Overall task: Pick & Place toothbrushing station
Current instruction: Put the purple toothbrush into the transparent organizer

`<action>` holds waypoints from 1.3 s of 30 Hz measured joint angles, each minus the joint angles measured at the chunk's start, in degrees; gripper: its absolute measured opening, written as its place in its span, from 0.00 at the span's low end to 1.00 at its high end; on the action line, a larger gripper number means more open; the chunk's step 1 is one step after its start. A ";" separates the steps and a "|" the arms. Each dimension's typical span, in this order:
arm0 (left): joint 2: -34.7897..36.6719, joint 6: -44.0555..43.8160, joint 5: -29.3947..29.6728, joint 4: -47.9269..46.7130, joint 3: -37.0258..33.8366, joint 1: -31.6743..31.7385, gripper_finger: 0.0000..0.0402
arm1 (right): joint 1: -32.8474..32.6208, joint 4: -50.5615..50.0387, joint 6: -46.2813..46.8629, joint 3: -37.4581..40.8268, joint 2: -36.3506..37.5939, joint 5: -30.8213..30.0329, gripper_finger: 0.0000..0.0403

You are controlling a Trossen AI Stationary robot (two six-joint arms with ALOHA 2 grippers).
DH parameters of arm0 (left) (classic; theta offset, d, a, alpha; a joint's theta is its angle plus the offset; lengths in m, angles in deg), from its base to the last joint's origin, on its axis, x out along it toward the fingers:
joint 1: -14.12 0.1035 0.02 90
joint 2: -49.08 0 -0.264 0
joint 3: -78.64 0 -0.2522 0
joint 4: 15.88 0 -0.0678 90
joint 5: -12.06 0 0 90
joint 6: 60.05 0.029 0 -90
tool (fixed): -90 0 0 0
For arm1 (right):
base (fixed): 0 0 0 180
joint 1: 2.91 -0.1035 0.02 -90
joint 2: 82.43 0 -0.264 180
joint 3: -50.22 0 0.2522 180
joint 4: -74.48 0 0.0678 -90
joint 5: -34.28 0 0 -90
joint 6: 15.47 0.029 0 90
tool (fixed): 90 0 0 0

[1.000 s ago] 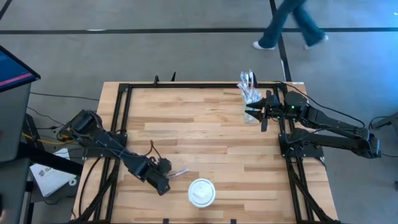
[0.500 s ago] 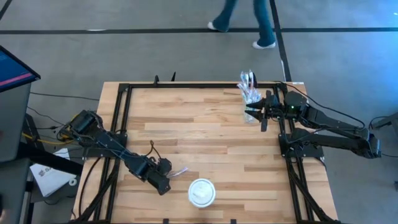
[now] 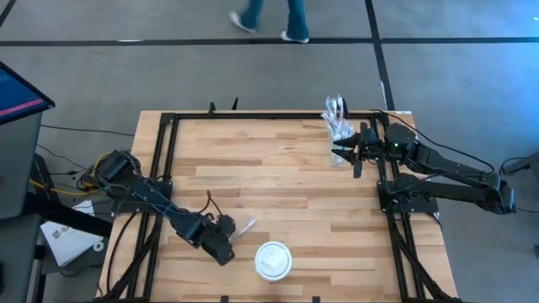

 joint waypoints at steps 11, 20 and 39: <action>2.41 0.54 12.11 -0.70 0.08 0.13 0.03 | -0.02 0.00 0.00 0.00 0.00 0.36 0.33; 9.01 8.31 31.13 1.62 0.11 0.40 0.03 | -2.14 0.44 0.00 0.00 -1.46 0.47 0.33; 13.51 51.29 27.62 38.95 0.13 16.66 0.03 | -8.22 13.67 -0.02 0.00 -7.48 0.64 0.33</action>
